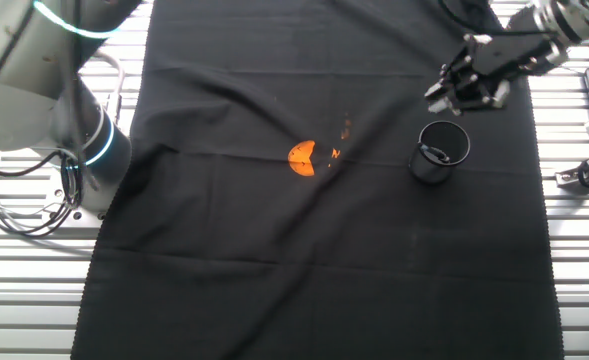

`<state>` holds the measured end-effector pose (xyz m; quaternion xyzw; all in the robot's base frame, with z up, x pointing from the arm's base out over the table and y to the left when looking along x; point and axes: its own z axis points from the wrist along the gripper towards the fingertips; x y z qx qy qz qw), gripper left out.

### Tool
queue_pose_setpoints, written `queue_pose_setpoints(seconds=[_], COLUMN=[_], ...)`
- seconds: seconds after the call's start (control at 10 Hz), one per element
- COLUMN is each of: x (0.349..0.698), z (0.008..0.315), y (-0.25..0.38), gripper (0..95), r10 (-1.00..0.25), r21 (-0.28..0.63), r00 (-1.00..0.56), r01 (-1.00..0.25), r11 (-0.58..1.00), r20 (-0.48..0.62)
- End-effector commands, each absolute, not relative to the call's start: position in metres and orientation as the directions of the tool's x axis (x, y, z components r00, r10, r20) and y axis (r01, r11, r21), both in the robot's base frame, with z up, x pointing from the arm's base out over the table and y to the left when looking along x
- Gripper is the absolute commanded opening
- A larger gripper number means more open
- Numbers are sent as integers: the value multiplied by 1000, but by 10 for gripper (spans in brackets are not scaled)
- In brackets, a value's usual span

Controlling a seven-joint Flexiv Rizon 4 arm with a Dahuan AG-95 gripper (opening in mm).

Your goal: Put the pen into the pen holder

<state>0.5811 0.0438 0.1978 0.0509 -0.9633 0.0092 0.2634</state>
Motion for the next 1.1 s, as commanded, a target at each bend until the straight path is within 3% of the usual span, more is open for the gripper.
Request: queue_pose_setpoints(seconds=[0.1,0.8,1.1], x=[584,553,524], z=[199,217,198], y=[52,75,83], gripper=[0,0,0], r10=[-77,1,15], r21=[-1,43,37], r00=[-935,-974,-992], r01=[-82,11,20], r11=[997,999,999], r20=[347,226,127])
